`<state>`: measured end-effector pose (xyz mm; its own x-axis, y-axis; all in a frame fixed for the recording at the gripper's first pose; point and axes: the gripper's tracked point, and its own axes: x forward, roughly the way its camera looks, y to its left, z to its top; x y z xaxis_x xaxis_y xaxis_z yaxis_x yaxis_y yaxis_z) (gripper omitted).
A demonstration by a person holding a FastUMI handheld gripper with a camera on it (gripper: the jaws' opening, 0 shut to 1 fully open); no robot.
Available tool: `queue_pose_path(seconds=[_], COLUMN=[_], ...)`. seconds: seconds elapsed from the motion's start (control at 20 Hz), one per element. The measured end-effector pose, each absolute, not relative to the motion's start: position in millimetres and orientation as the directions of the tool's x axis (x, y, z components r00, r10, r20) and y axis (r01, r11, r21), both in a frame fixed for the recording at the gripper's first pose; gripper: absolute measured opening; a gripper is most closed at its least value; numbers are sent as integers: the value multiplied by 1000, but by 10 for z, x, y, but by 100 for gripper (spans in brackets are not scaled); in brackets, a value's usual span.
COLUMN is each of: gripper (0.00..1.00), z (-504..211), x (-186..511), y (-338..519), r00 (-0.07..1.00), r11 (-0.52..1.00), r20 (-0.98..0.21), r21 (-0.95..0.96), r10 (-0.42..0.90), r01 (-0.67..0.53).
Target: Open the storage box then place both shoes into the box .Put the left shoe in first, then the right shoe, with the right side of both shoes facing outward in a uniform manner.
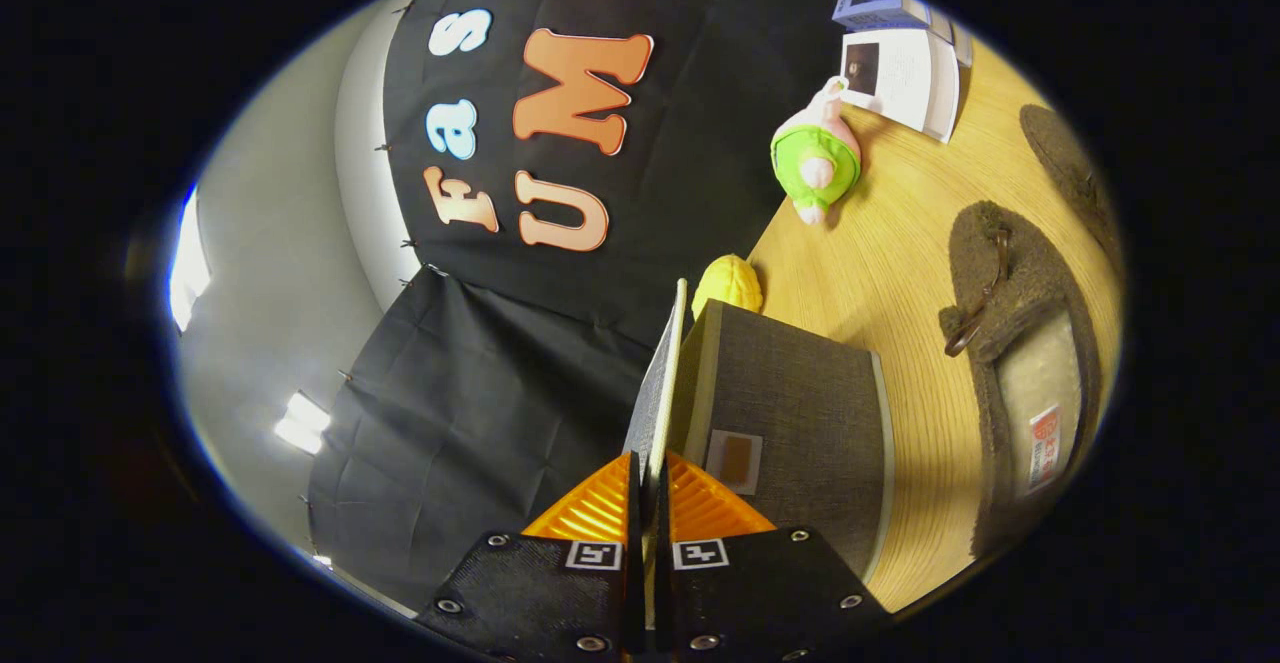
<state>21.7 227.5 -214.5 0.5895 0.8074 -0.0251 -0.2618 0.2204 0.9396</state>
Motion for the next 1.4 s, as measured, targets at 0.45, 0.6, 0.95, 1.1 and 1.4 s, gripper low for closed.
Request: queue_pose_path(seconds=[0.45,0.6,0.95,1.1,1.4], gripper=[4,4,4,5,5], z=[-1470,-1184,-723,-615,-574], x=[110,80,-35,-28,-123], y=[2537,2746,3439,3735,4452], r00=[595,584,545,534,490], r11=[282,300,296,306,338], r20=[-37,-35,-21,-32,-65], r21=[903,882,857,848,802], r10=[803,811,838,845,869], r01=[-324,-364,-422,-433,-493])
